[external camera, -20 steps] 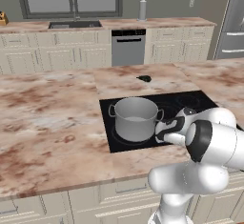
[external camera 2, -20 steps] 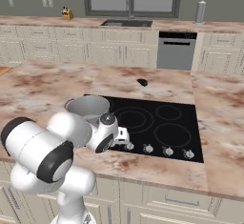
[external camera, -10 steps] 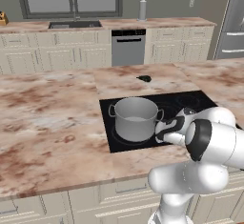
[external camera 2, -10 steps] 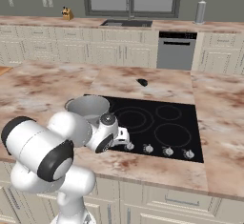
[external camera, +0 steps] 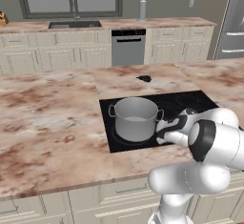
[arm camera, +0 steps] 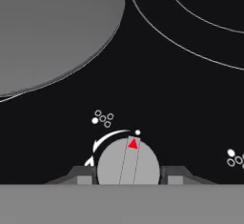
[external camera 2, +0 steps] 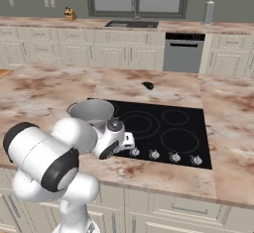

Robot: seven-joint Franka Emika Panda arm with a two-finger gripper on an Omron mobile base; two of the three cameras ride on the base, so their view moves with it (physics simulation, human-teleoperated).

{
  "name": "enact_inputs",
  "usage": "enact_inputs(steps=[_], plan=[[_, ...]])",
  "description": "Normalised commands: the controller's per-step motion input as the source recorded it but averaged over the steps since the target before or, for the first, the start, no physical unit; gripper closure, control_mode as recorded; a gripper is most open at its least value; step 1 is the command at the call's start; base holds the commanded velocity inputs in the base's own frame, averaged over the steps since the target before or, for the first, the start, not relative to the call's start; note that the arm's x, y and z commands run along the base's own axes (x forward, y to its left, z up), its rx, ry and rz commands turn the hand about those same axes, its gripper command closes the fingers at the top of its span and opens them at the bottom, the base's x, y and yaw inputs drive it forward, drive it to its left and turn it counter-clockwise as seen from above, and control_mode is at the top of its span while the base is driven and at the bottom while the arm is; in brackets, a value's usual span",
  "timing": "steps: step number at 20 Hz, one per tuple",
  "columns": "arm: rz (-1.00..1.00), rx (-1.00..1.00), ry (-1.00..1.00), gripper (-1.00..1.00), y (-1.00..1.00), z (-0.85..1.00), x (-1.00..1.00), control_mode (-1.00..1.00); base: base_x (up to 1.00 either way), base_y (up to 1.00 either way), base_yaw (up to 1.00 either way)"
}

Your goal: Turn on the burner for the pot on the stove. Wait thirty seconds for the pot to heat up. Then add the eggplant to the pot.

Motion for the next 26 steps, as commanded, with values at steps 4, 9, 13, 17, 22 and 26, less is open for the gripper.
enact_inputs(steps=[4, 9, 13, 17, 22, 26], plan=[[0.38, -0.04, 0.00, 1.00, 0.00, -0.14, 0.00, -1.00, 0.00, 0.00, 0.00], [0.41, -0.04, 0.00, 1.00, 0.00, -0.19, -0.04, -1.00, 0.00, 0.00, 0.00], [0.45, -0.06, -0.01, 1.00, 0.00, -0.26, -0.20, -1.00, 0.00, 0.00, 0.00], [0.44, -0.05, -0.02, 1.00, 0.00, -0.19, -0.23, -1.00, 0.00, 0.00, 0.00], [0.16, -0.02, 0.01, -1.00, 0.00, -0.06, -0.09, -1.00, 0.00, 0.00, 0.00], [0.00, 0.00, -0.06, -1.00, 0.00, 0.19, -0.06, -1.00, 0.00, 0.00, 0.00]])
